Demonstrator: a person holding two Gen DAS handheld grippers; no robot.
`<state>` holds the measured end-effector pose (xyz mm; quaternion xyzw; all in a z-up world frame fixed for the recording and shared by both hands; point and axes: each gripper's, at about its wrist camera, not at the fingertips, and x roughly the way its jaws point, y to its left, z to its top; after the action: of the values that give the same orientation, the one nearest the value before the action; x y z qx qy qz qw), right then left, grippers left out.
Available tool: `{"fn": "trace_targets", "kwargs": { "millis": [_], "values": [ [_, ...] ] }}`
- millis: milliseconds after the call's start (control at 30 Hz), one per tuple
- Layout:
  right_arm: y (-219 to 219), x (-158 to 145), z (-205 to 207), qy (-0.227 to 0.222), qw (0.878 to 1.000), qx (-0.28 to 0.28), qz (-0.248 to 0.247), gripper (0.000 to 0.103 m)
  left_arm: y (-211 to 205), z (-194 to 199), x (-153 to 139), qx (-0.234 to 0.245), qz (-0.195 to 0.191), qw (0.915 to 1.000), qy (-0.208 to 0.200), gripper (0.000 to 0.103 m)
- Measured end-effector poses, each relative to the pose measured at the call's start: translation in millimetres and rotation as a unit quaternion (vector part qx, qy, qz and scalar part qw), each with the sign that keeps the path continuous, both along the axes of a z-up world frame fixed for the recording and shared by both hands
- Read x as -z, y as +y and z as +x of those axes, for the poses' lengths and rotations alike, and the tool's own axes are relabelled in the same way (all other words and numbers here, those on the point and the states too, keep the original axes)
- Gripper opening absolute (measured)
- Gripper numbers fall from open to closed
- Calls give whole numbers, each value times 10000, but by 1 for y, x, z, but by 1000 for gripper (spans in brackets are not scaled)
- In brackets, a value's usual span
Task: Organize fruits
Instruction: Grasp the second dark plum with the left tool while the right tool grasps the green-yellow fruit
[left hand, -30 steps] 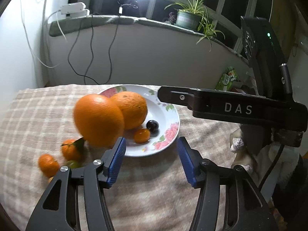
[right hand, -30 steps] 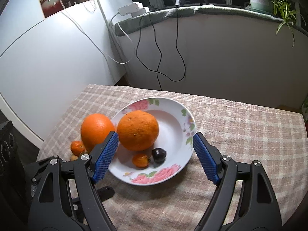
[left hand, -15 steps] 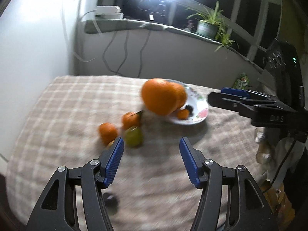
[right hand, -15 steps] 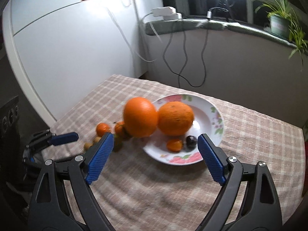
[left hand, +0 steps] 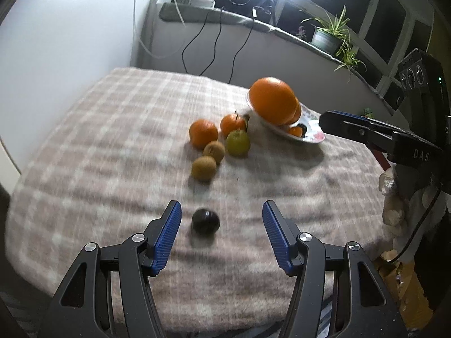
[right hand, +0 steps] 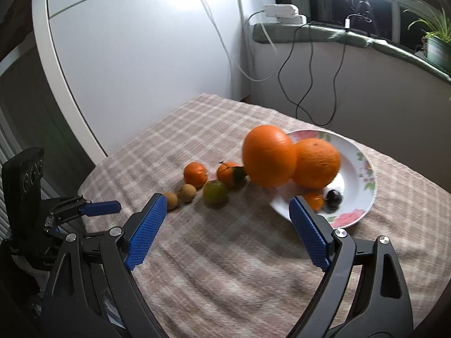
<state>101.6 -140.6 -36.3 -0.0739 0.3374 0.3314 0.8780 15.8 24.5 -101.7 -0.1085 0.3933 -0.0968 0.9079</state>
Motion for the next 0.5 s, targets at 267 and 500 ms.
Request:
{"fn": "trace_targets", "kwargs": {
  "millis": [267, 500],
  "values": [
    [32, 24, 1, 212, 9992, -276, -215, 91, 1, 1, 15, 20, 19, 9999, 161, 48],
    [53, 42, 11, 347, 9981, -304, -407, 75, 5, 4, 22, 5, -24, 9997, 239, 41]
  ]
}}
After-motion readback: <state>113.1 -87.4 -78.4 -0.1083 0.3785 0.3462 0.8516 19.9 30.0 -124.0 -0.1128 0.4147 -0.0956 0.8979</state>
